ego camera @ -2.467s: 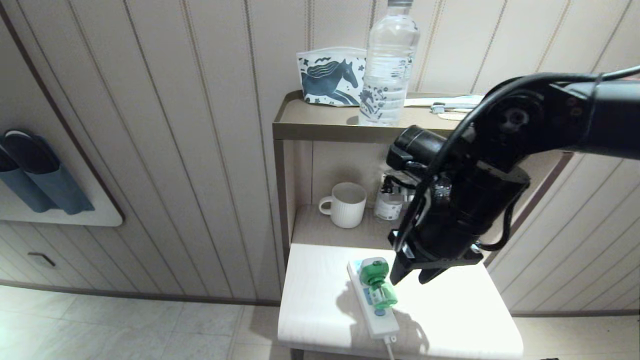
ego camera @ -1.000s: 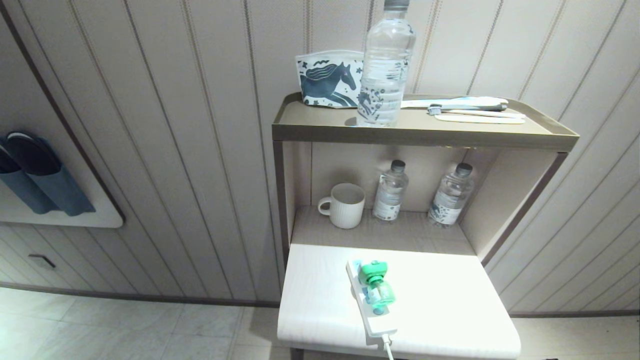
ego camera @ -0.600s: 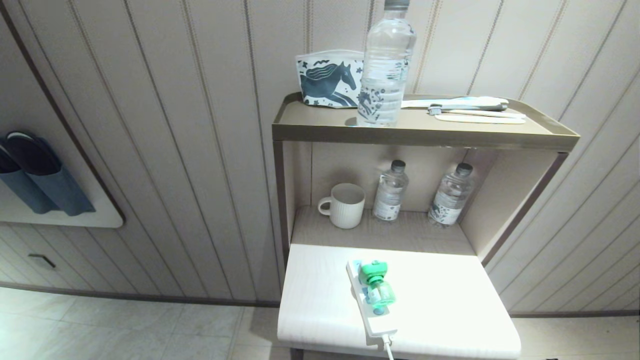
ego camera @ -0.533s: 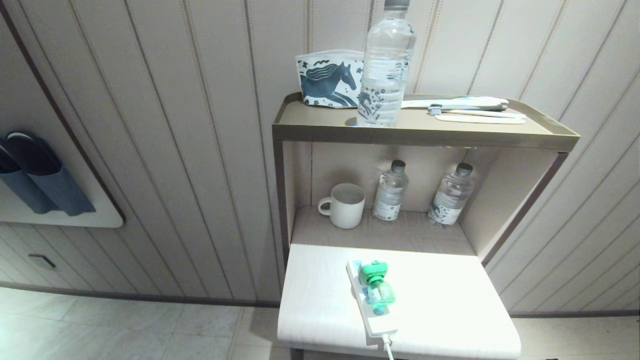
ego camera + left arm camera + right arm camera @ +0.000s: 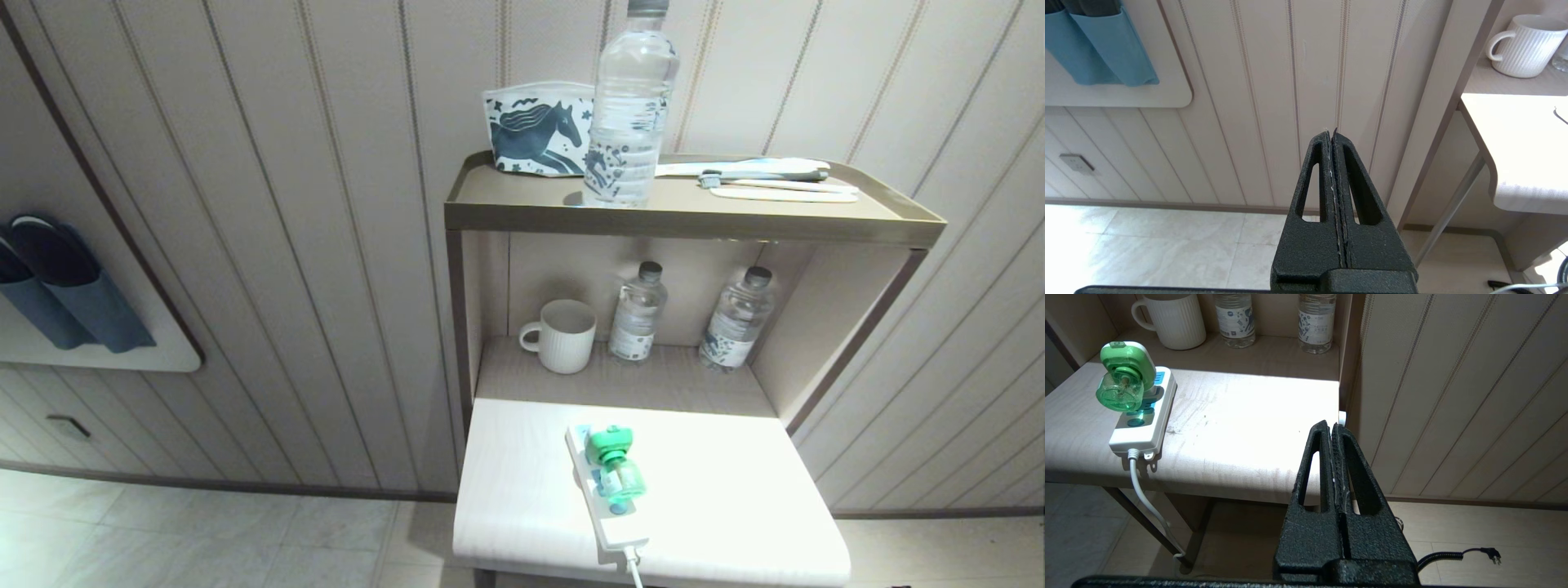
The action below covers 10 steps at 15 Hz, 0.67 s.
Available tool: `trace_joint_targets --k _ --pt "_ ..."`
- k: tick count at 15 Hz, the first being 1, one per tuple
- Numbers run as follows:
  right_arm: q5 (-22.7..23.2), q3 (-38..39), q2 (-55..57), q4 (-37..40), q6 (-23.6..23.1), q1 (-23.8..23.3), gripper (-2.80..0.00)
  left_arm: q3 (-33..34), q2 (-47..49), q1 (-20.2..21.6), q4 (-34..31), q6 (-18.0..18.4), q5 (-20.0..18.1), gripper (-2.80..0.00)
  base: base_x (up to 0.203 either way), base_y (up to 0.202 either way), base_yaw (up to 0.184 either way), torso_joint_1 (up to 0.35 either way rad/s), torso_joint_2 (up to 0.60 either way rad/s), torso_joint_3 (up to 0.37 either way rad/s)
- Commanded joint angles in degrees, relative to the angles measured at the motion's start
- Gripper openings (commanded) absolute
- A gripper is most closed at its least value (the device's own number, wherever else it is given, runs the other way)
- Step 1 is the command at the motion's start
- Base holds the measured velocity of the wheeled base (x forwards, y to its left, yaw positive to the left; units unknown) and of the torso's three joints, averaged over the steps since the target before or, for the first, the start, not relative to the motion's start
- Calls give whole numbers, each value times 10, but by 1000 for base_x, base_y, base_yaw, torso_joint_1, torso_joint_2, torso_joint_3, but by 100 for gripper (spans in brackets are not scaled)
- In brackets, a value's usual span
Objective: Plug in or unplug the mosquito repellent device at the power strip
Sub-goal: Hold the socket with your left hand and unplug it with your right hand
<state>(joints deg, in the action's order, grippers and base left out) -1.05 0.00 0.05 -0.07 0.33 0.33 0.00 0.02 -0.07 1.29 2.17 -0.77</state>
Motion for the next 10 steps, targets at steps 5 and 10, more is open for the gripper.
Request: trace_joint_targets --k 5,10 --pt "1 0 2 1 0 -1 -280 0 0 0 0 0 0 -280 0 0 0 0 0 0" --pt "9 -1 1 4 -16 0 -280 0 0 0 0 0 0 -280 0 0 0 0 0 0"
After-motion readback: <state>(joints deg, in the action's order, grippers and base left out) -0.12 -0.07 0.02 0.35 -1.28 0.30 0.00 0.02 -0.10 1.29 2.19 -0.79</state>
